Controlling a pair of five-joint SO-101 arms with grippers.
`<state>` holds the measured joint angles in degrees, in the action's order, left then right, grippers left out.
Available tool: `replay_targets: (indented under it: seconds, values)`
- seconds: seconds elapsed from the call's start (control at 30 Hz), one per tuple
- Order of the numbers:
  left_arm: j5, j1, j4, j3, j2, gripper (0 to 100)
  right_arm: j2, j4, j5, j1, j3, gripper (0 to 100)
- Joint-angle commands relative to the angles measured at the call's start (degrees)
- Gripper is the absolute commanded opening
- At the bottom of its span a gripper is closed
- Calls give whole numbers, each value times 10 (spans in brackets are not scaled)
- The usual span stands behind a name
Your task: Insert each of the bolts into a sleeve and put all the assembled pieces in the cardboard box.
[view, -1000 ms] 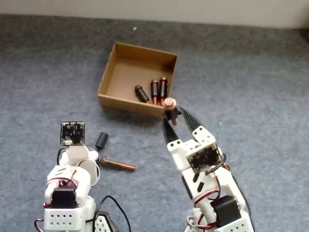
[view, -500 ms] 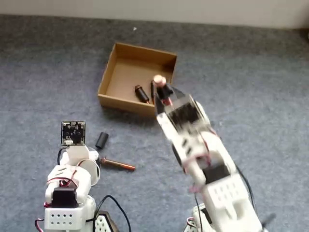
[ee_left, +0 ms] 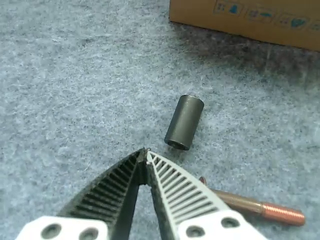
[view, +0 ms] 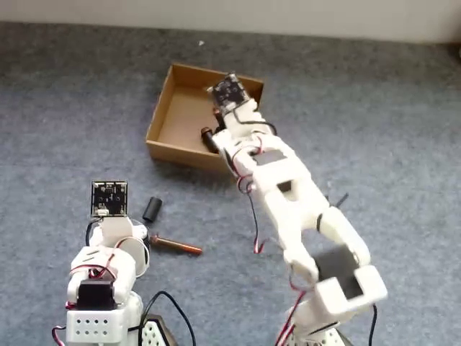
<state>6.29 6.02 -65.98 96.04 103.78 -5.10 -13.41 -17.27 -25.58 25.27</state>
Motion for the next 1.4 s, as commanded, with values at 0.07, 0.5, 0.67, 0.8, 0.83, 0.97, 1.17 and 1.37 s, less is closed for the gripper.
replay_targets:
  seconds: [0.07, 0.5, 0.67, 0.8, 0.83, 0.97, 1.17, 1.37]
  values:
    - [-10, -1, -3, 11, 2, 7, -65, 14, 28, 35, -91, 6]
    - [-10, -1, -3, 11, 2, 7, -130, -7, 31, 36, -113, 88]
    - [-10, -1, -3, 11, 2, 7, -129, -100, 31, 35, -157, 113]
    - [-10, 0, -3, 11, 3, 7, -129, -208, 31, 34, -219, 113]
    - [-10, 0, -3, 11, 3, 7, -129, -236, 31, 32, -235, 113]
    - [-10, 0, -3, 11, 3, 7, -128, -346, 31, 31, -299, 112]
    - [-10, 34, -2, 6, 5, 8, -128, -495, 31, 31, -395, 112]
    - [-10, 146, 84, 7, 5, 11, -128, -595, 32, 4, -444, 112]
